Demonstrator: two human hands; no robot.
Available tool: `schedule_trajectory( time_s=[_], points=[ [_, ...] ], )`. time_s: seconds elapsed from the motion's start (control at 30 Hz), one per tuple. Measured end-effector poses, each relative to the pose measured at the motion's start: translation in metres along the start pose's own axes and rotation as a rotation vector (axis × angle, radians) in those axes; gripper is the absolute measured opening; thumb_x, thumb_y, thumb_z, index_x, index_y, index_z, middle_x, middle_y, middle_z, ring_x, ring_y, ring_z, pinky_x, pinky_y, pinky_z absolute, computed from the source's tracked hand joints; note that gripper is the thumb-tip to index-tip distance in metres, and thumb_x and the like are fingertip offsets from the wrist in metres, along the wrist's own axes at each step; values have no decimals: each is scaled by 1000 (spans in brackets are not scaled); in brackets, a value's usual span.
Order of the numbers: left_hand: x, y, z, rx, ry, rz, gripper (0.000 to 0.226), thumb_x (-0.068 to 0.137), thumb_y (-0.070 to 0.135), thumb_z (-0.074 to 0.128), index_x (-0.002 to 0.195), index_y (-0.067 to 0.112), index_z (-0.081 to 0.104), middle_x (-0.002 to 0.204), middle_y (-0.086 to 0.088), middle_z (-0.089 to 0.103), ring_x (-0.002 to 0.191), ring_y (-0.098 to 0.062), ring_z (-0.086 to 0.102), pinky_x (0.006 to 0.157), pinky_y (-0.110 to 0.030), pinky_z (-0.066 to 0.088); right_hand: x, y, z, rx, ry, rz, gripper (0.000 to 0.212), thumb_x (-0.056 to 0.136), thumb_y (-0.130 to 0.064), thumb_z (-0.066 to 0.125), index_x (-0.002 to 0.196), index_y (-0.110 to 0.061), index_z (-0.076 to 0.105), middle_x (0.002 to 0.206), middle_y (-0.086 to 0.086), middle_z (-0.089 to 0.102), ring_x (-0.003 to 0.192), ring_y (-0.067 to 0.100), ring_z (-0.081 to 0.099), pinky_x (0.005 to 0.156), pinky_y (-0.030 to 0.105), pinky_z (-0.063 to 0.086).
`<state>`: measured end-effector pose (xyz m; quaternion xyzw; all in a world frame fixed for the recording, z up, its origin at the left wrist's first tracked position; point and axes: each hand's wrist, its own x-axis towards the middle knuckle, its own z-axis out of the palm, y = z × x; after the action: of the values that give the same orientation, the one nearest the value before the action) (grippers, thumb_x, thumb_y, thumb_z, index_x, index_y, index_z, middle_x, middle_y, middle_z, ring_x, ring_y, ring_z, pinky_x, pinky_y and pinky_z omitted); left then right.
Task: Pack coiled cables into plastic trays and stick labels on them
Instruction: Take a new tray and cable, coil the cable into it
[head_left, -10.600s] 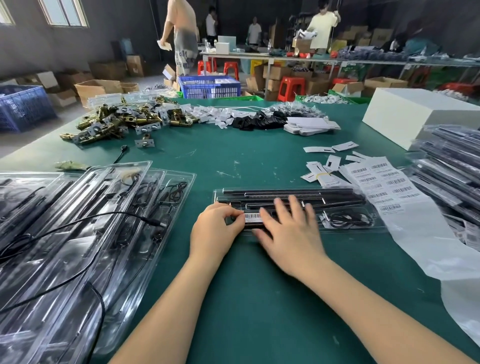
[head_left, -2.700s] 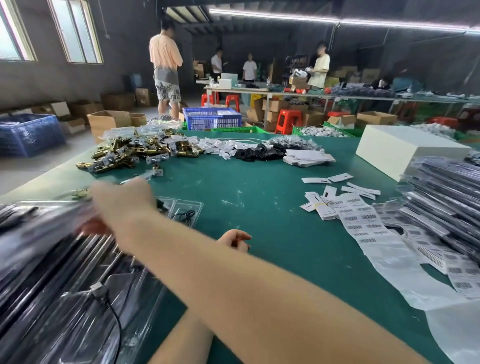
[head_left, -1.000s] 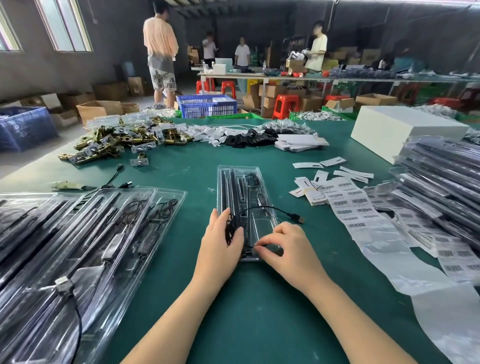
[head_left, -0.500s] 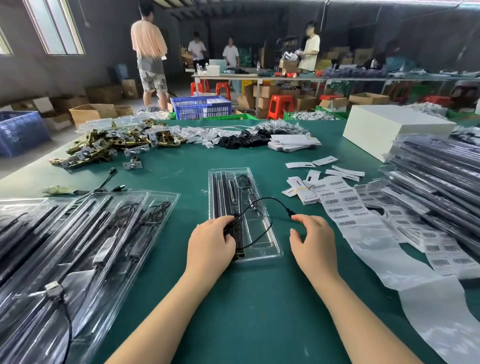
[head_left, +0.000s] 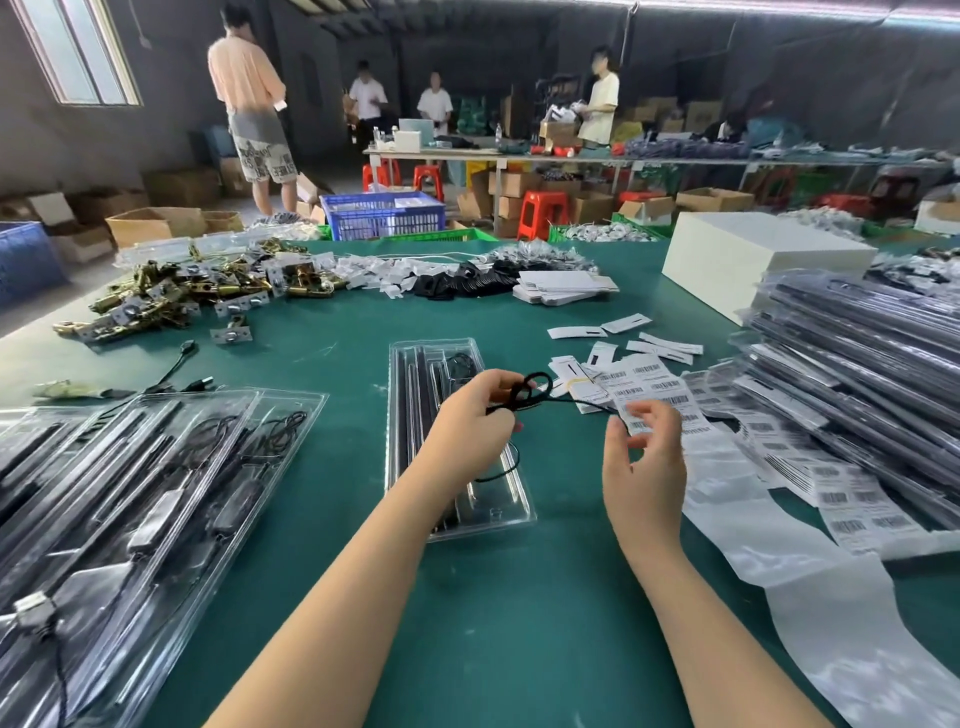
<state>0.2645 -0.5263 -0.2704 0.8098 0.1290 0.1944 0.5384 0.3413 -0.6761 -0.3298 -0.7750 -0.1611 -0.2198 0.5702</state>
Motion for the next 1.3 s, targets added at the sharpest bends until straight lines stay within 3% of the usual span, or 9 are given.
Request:
schedule_trajectory(
  time_s=[0.1, 0.23, 0.37, 0.5, 0.7, 0.93, 1.1, 1.2, 1.3],
  points=[
    [3, -2, 4, -180, -29, -135, 22, 90, 12, 49, 100, 30, 59, 88, 5, 62, 68, -8, 58, 65, -26, 55, -2, 1, 0, -48, -59, -157, 9, 96, -16, 56, 100, -14, 63, 90, -5, 64, 86, 24, 53, 74, 26, 37],
    [5, -13, 1, -316, -83, -168, 11, 95, 35, 55, 99, 27, 61, 80, 3, 53, 59, -5, 54, 58, -25, 52, -5, -4, 3, 18, -69, -165, 11, 96, -16, 57, 100, -13, 66, 88, -7, 65, 83, 12, 57, 74, 22, 42],
    [4, -21, 3, -298, -189, -221, 30, 101, 35, 45, 101, 8, 58, 65, 7, 50, 48, -8, 47, 54, -25, 49, -3, -9, 3, 67, -41, -153, 6, 96, -15, 57, 95, -14, 64, 79, -15, 60, 73, 3, 55, 65, 8, 39],
    [1, -15, 15, -419, -176, -249, 28, 102, 39, 40, 97, 18, 59, 56, 13, 47, 46, -7, 41, 47, -19, 37, -8, -18, 3, 97, 20, -164, 5, 95, -14, 59, 94, -16, 63, 78, -15, 60, 72, 6, 54, 66, 8, 41],
    [-4, -3, 33, -727, -108, -231, 22, 98, 31, 53, 106, 10, 55, 68, 6, 52, 58, -9, 52, 61, -22, 49, -19, -25, 9, 23, -13, -217, 7, 89, -5, 66, 93, -8, 70, 80, -3, 61, 69, 2, 51, 66, 5, 37],
    [-6, -6, 44, -478, -127, -134, 19, 98, 30, 52, 87, 15, 49, 72, 6, 51, 69, -9, 51, 75, -26, 51, -21, -26, 9, -27, -140, -325, 12, 85, 6, 65, 91, -3, 69, 84, 5, 61, 73, -1, 46, 68, 2, 35],
    [-2, -5, 34, -710, 14, -245, 20, 100, 29, 50, 86, 15, 52, 74, 3, 57, 65, -8, 54, 64, -23, 44, -23, -27, 8, 30, -389, -226, 37, 90, -13, 62, 120, -35, 57, 106, -15, 59, 70, 8, 57, 66, 11, 44],
    [3, -8, 19, -972, 108, -314, 20, 99, 26, 51, 83, 14, 51, 72, 1, 57, 63, -12, 52, 62, -25, 43, -27, -24, 8, 48, -598, -28, 34, 87, -24, 67, 102, -46, 46, 100, -19, 60, 69, 7, 59, 64, 15, 47],
    [6, -12, 5, -1111, 115, -330, 16, 99, 26, 52, 87, 14, 50, 68, 2, 53, 58, -11, 50, 57, -24, 45, -23, -22, 6, 42, -669, 43, 22, 84, -23, 71, 90, -40, 59, 86, -21, 66, 69, 3, 61, 61, 11, 47]
  ],
)
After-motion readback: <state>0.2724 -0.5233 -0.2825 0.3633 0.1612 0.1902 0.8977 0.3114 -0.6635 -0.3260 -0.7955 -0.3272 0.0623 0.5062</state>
